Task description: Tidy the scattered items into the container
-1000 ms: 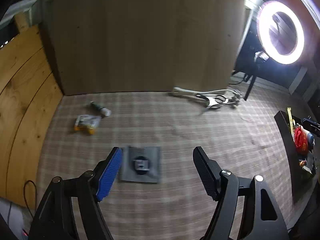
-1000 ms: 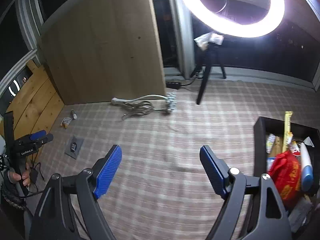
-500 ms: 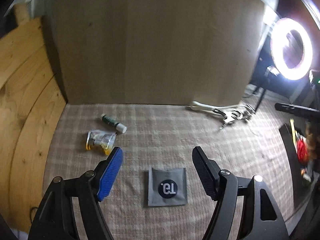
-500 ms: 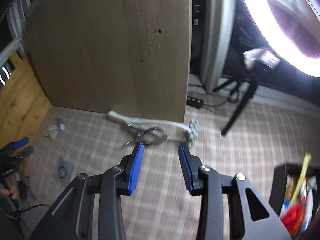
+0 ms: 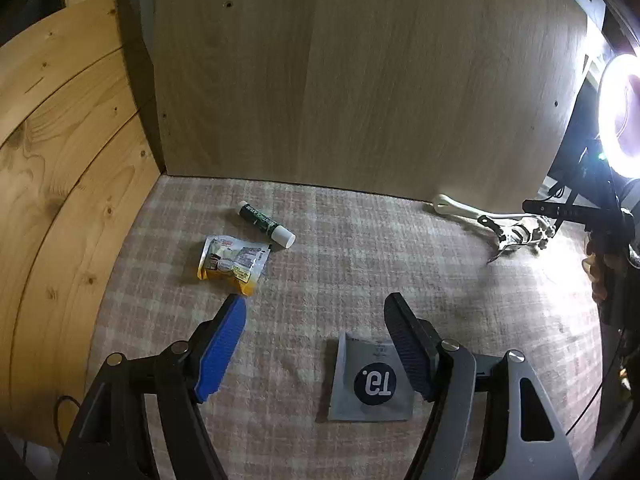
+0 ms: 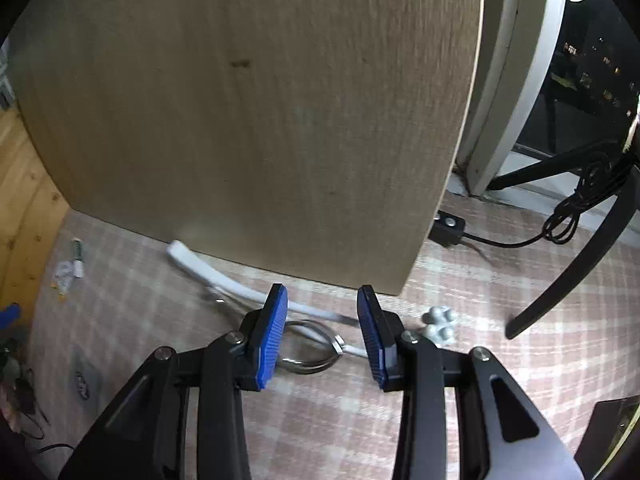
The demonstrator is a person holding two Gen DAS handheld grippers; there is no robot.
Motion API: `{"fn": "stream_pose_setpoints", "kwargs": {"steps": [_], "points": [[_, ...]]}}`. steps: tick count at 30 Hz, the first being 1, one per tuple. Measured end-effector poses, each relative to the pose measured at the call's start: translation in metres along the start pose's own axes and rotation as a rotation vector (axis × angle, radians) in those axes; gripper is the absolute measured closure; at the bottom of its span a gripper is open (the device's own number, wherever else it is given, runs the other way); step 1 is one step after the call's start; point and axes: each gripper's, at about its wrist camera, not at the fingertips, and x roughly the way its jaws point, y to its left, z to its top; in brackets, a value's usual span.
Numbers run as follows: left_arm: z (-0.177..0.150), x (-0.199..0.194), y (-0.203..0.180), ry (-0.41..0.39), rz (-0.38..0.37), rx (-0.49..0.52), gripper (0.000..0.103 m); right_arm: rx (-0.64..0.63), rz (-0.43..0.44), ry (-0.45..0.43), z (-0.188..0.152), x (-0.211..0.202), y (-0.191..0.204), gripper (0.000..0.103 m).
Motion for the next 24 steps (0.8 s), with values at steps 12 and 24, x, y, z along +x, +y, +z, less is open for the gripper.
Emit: {"fn": "stream_pose_setpoints", "kwargs": {"steps": [12,24], "points": [[0.007,0.012,-0.008,0.004,-0.028,0.014,0.034,-0.025,0.056,0.118,-0.007,0.004,-0.002,0.066],[0.013,0.024,0.002,0.009,-0.022,-0.004,0.034,-0.058,0.047,0.090,0.008,0.006,0.008,0.066]]}}
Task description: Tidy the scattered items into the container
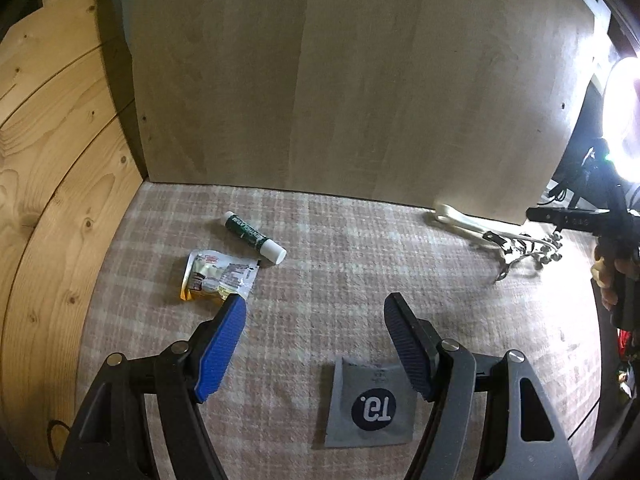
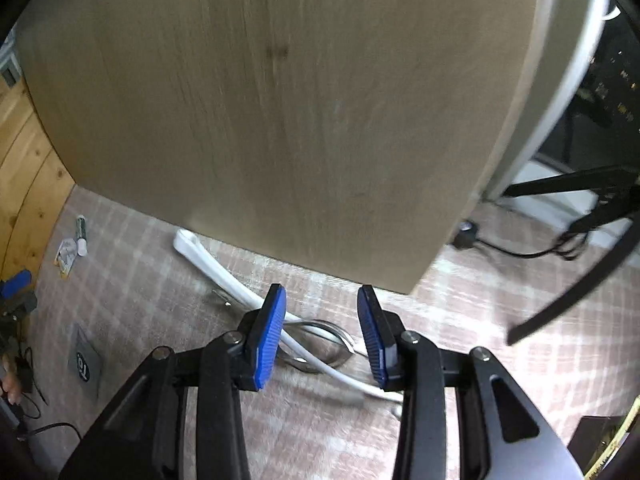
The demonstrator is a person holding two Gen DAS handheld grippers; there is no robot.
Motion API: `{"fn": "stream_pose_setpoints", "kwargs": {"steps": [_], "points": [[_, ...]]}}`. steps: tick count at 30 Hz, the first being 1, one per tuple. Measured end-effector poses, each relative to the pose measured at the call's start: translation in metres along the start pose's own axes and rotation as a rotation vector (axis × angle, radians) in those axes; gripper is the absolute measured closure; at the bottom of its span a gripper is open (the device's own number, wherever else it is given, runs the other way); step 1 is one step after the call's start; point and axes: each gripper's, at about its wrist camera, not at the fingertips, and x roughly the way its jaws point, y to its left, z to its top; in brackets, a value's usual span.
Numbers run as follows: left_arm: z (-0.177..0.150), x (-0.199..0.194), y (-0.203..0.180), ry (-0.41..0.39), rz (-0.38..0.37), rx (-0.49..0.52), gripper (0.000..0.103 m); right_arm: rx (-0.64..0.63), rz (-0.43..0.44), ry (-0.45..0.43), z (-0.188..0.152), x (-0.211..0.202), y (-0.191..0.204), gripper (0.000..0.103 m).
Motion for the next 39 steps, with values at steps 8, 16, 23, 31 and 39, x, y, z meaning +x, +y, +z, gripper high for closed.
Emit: {"fn": "stream_pose_setpoints", "kwargs": {"steps": [8,16,23,31,39], "points": [[0.007,0.013,0.022,0.023,0.022,-0.034,0.034,-0.072,0.017,0.093,-0.011,0.028,0.023,0.066],[0.031,0.054,0.056,0.087,0.072,-0.098,0.034,-0.215,0.026,0.159,-0.072,0.002,0.030,0.066],[0.060,0.088,0.067,0.122,0.097,-0.166,0.034,-0.276,0.069,0.245,-0.138,-0.032,0.018,0.066],[0.056,0.110,0.040,0.170,0.171,-0.097,0.067,-0.177,0.056,0.179,-0.146,-0.064,-0.015,0.066],[-0.026,0.064,-0.024,0.157,-0.009,-0.059,0.089,-0.166,0.057,0.160,-0.144,-0.078,-0.024,0.066]]}}
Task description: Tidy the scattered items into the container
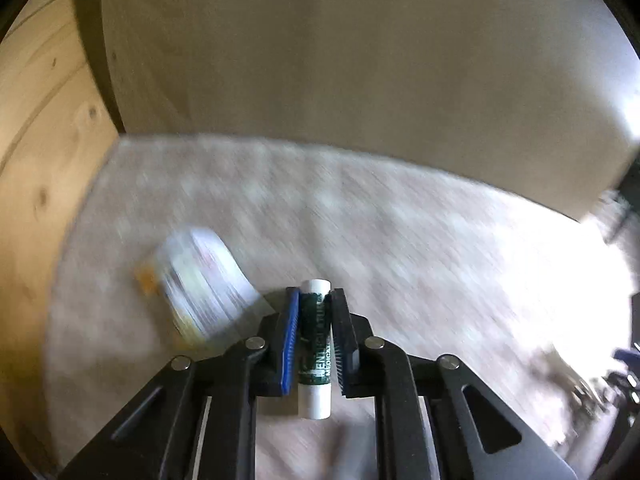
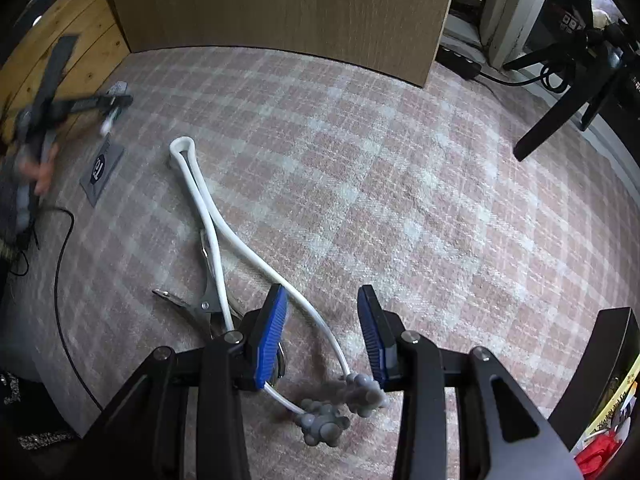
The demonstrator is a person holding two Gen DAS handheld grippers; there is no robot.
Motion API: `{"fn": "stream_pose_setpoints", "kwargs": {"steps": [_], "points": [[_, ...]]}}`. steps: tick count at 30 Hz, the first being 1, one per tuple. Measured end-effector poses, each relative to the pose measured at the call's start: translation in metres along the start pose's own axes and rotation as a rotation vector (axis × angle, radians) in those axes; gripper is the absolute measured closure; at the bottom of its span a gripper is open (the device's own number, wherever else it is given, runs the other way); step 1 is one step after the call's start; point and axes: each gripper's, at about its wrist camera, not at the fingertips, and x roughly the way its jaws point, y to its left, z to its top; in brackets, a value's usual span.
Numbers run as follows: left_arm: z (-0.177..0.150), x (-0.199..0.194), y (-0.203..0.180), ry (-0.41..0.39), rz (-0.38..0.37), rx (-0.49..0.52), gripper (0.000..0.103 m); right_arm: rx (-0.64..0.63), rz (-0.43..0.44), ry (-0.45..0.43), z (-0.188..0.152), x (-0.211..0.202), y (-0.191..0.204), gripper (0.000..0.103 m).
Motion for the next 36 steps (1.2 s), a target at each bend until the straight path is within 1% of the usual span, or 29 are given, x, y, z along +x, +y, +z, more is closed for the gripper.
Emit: {"fn": "stream_pose_setpoints", "kwargs": {"steps": [1,2,3,4,6,7,9,10,11,12,13,15,17,18,20,23,25,26,27,28,29,30,31,33,34,35,36], "points": [[-0.017,-0.004,-0.017,0.041,-0.121,0.028,0.088,-0.003,0.005,0.000,0.000,-0.002,0.000,0.066],[-0.032,-0.007,-0.033,0.082,-0.205,0.066,0.086,-0.006,0.007,-0.001,0.000,-0.003,0.000,0.066],[-0.043,-0.014,-0.045,0.086,-0.221,0.102,0.081,-0.009,0.007,-0.004,0.001,-0.006,0.001,0.066],[-0.048,-0.022,-0.051,0.065,-0.210,0.126,0.075,-0.012,0.008,-0.008,0.002,-0.008,0.001,0.066],[-0.044,-0.041,-0.045,-0.003,-0.174,0.134,0.072,-0.012,0.013,-0.021,0.004,-0.015,0.001,0.066],[-0.038,-0.046,-0.036,-0.030,-0.141,0.126,0.070,-0.012,0.016,-0.028,0.005,-0.018,0.001,0.066],[-0.015,-0.052,-0.001,-0.086,-0.023,0.063,0.071,-0.013,0.022,-0.040,0.007,-0.025,0.001,0.066],[-0.003,-0.052,0.018,-0.105,0.026,0.028,0.071,-0.012,0.023,-0.044,0.008,-0.027,0.000,0.066],[0.011,-0.050,0.043,-0.111,0.078,-0.029,0.071,-0.010,0.024,-0.048,0.009,-0.029,-0.001,0.066],[0.026,-0.046,0.069,-0.100,0.097,-0.096,0.072,-0.006,0.026,-0.050,0.010,-0.030,-0.002,0.066],[0.036,-0.041,0.089,-0.086,0.100,-0.144,0.072,-0.003,0.028,-0.051,0.011,-0.031,-0.003,0.066],[0.051,-0.029,0.120,-0.061,0.142,-0.204,0.072,0.007,0.029,-0.053,0.014,-0.033,-0.005,0.066],[0.055,-0.017,0.136,-0.027,0.158,-0.211,0.073,0.015,0.034,-0.054,0.017,-0.035,-0.008,0.066],[0.055,-0.010,0.139,-0.007,0.152,-0.213,0.073,0.019,0.037,-0.055,0.018,-0.036,-0.009,0.066],[0.050,-0.007,0.138,-0.013,0.147,-0.192,0.074,0.028,0.047,-0.059,0.021,-0.039,-0.011,0.066],[0.032,-0.010,0.121,-0.006,0.096,-0.145,0.074,0.034,0.071,-0.069,0.027,-0.045,-0.009,0.066],[0.011,-0.014,0.098,-0.001,0.035,-0.085,0.073,0.024,0.078,-0.080,0.004,-0.046,0.034,0.066],[-0.001,-0.017,0.084,0.006,-0.008,-0.055,0.073,0.015,0.082,-0.086,-0.022,-0.052,0.051,0.066],[-0.011,-0.019,0.073,0.009,-0.037,-0.032,0.073,0.005,0.086,-0.095,-0.034,-0.056,0.058,0.066],[-0.024,-0.023,0.059,0.013,-0.064,-0.011,0.073,-0.006,0.089,-0.106,-0.035,-0.060,0.060,0.066],[-0.037,-0.025,0.043,0.026,-0.116,0.004,0.073,-0.016,0.094,-0.114,-0.036,-0.064,0.063,0.066],[-0.049,-0.027,0.029,0.043,-0.168,0.014,0.076,-0.025,0.103,-0.116,-0.038,-0.068,0.066,0.066],[-0.060,-0.031,0.015,0.049,-0.198,0.022,0.088,-0.037,0.108,-0.110,-0.034,-0.063,0.061,0.066],[-0.080,-0.042,-0.011,0.045,-0.250,0.033,0.103,-0.059,0.089,-0.093,-0.037,-0.058,0.060,0.066],[-0.086,-0.048,-0.021,0.043,-0.298,0.041,0.103,-0.068,0.082,-0.084,-0.038,-0.055,0.058,0.066],[-0.094,-0.058,-0.035,0.044,-0.349,0.070,0.102,-0.074,0.079,-0.072,-0.042,-0.055,0.058,0.066],[-0.100,-0.066,-0.049,0.031,-0.356,0.111,0.096,-0.076,0.075,-0.058,-0.047,-0.055,0.057,0.066]]}}
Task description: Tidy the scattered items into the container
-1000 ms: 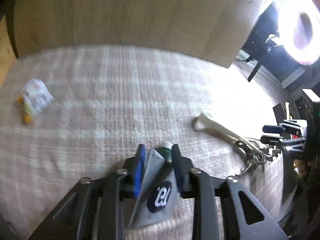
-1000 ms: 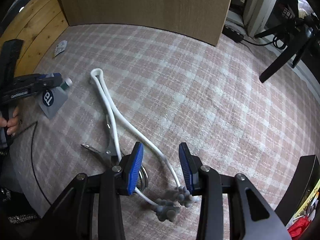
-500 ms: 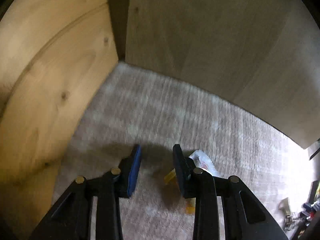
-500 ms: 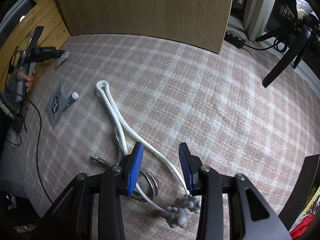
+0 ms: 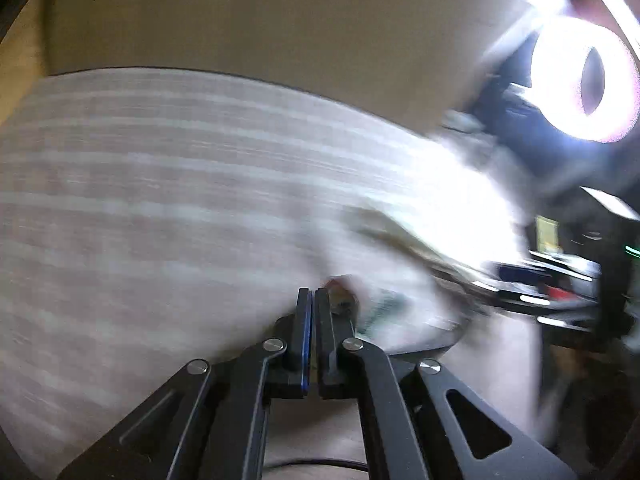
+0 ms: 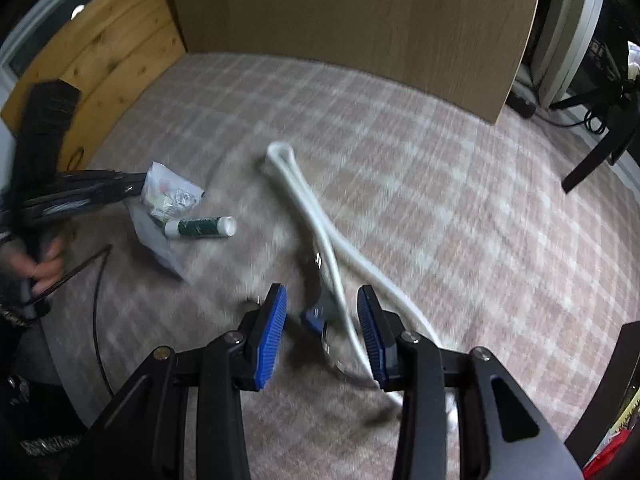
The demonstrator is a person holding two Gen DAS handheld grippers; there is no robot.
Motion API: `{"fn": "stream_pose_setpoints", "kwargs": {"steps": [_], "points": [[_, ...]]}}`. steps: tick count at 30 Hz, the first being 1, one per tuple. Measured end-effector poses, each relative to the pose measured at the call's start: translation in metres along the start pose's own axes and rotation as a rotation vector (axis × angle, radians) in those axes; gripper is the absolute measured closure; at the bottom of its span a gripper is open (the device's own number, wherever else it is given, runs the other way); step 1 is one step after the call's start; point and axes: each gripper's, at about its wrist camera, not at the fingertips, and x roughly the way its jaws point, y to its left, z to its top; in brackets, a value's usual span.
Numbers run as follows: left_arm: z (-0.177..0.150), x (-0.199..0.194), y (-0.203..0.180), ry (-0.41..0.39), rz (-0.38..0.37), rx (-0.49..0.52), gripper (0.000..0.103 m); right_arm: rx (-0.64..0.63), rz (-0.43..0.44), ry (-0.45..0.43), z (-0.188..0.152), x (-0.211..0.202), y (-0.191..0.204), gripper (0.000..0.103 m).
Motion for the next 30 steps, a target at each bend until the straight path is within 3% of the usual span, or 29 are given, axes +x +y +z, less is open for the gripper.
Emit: {"fn": "stream_pose_setpoints", "kwargs": {"steps": [2,4,9,14,17,19,21,24,30], "points": [[-0.007,-0.004,-0.025,-0.011,0.046,0.064,0.096,0.004,-0.023,0.023,-0.010,-0.002,-0.004,0.067],[-0.017,-0.007,-0.043,-0.002,0.025,0.061,0.091,0.012,-0.047,0.034,-0.021,-0.010,-0.010,0.067],[-0.002,-0.008,-0.028,-0.024,0.095,-0.004,0.092,0.030,-0.134,0.061,-0.045,-0.038,-0.026,0.068],[-0.011,-0.029,-0.002,-0.046,0.156,-0.078,0.088,0.183,-0.062,-0.086,-0.066,-0.096,-0.053,0.068],[-0.018,-0.035,-0.001,-0.050,0.165,-0.066,0.077,0.327,0.077,-0.195,-0.088,-0.127,-0.069,0.067],[-0.021,-0.033,-0.009,-0.044,0.180,-0.026,0.066,0.359,0.093,-0.215,-0.086,-0.111,-0.041,0.067],[-0.024,-0.024,-0.023,-0.036,0.177,0.015,0.063,0.352,0.106,-0.213,-0.115,-0.118,-0.028,0.067],[-0.026,-0.011,-0.039,-0.012,0.166,0.058,0.059,0.320,0.135,-0.177,-0.102,-0.057,0.017,0.067],[-0.025,-0.004,-0.048,0.005,0.138,0.084,0.059,0.313,0.110,-0.115,-0.086,-0.004,0.001,0.067]]}}
